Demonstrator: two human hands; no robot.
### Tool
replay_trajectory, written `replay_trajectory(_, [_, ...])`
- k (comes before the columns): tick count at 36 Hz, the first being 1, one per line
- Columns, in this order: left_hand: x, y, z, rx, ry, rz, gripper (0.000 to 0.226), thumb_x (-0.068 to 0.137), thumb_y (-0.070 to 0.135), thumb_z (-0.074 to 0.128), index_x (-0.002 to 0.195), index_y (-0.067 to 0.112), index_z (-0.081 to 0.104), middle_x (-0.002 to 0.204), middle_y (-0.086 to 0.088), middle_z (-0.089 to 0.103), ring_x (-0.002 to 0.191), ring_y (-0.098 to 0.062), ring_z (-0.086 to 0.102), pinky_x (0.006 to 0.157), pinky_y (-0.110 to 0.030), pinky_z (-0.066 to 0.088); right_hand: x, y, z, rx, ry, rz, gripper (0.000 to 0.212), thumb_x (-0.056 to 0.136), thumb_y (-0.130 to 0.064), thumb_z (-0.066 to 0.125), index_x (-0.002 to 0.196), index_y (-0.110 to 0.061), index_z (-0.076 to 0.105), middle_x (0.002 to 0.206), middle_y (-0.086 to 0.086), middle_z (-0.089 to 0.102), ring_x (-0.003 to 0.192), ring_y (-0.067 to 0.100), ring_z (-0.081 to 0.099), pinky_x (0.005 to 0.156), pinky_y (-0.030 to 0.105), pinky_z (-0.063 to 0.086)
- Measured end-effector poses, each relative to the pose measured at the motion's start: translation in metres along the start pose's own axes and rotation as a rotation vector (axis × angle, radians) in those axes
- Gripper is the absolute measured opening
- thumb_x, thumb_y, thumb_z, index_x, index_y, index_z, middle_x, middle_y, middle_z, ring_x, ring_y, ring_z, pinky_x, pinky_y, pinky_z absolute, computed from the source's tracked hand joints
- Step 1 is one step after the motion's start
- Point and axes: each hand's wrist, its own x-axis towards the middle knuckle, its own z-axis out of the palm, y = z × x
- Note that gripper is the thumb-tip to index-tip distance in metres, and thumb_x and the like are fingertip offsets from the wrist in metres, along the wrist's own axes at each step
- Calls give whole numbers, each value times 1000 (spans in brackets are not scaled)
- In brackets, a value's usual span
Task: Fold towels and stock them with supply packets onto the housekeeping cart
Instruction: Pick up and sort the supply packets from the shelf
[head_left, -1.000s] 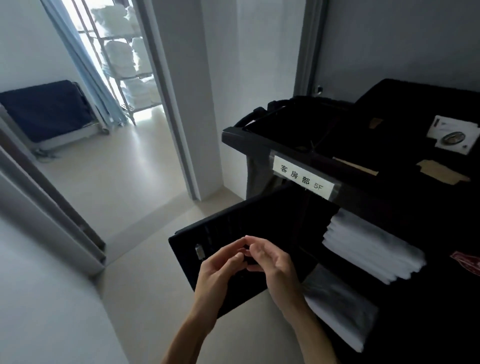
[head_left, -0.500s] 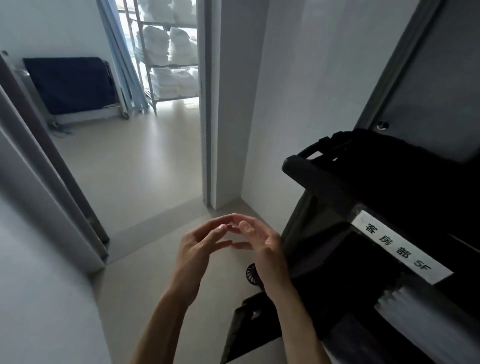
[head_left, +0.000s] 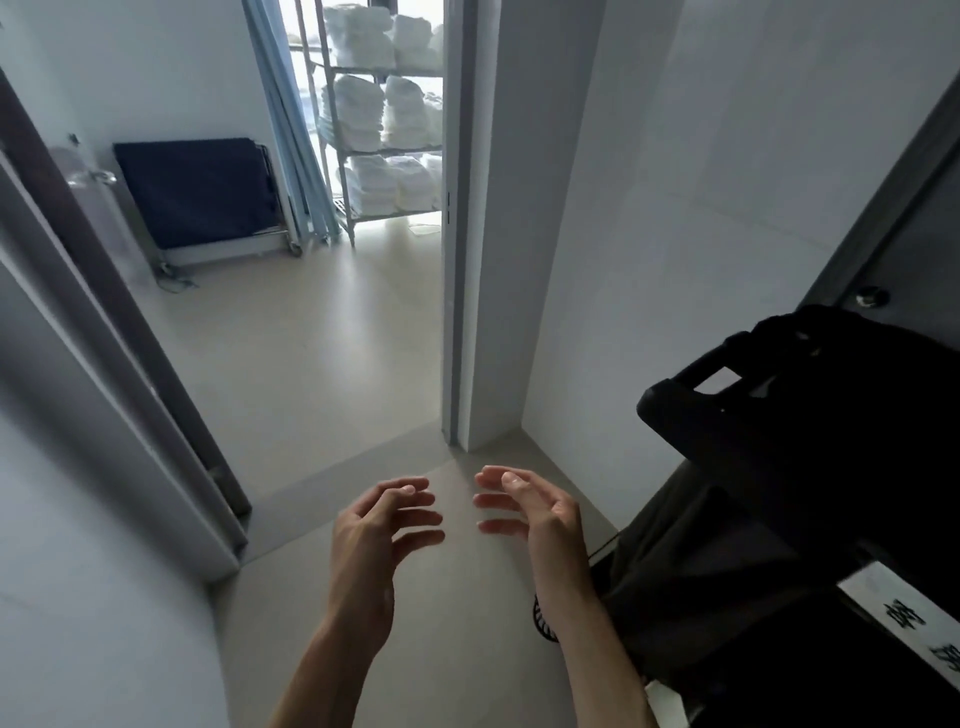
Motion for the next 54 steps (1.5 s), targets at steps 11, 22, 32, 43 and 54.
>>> replay_trajectory(11, [84, 41, 24, -33, 92, 82, 29, 95, -3, 43, 89, 1, 71, 71, -8, 70, 62, -21, 67, 55, -28, 57, 96, -18, 25, 92, -23, -14, 29, 99, -19, 48, 99, -11, 75, 96, 5, 77, 86, 23, 74, 66, 29, 59])
replay_trajectory(22, [210, 45, 10, 168, -168, 136, 29, 101, 7, 47, 106, 13, 75, 102, -4, 77, 97, -22, 72, 85, -35, 57, 186, 10, 76, -98, 23, 38, 24, 100, -17, 52, 95, -11, 75, 92, 3, 77, 82, 23, 73, 65, 32, 58])
replay_trajectory(32, [337, 78, -1, 86, -370, 8, 28, 99, 6, 48, 105, 10, 75, 105, -9, 76, 100, -28, 71, 85, -36, 57, 259, 5, 133, -69, 278, 91, 19, 96, -18, 57, 98, -11, 74, 91, 8, 77, 83, 28, 72, 72, 40, 59])
replay_trajectory(43, [444, 145, -35, 167, -373, 95, 26, 101, 10, 49, 109, 15, 74, 107, -1, 76, 102, -21, 71, 90, -37, 57, 373, -13, 218, 66, 294, 46, 23, 99, -19, 53, 99, -12, 75, 95, 9, 77, 92, 30, 72, 83, 43, 58])
replay_trajectory(54, [613, 186, -70, 148, -123, 211, 24, 96, 15, 54, 107, 16, 75, 114, -4, 74, 105, -24, 70, 81, -29, 59, 557, 10, 301, 126, 74, 58, 24, 99, -14, 51, 101, -7, 73, 95, 8, 77, 90, 27, 73, 70, 30, 57])
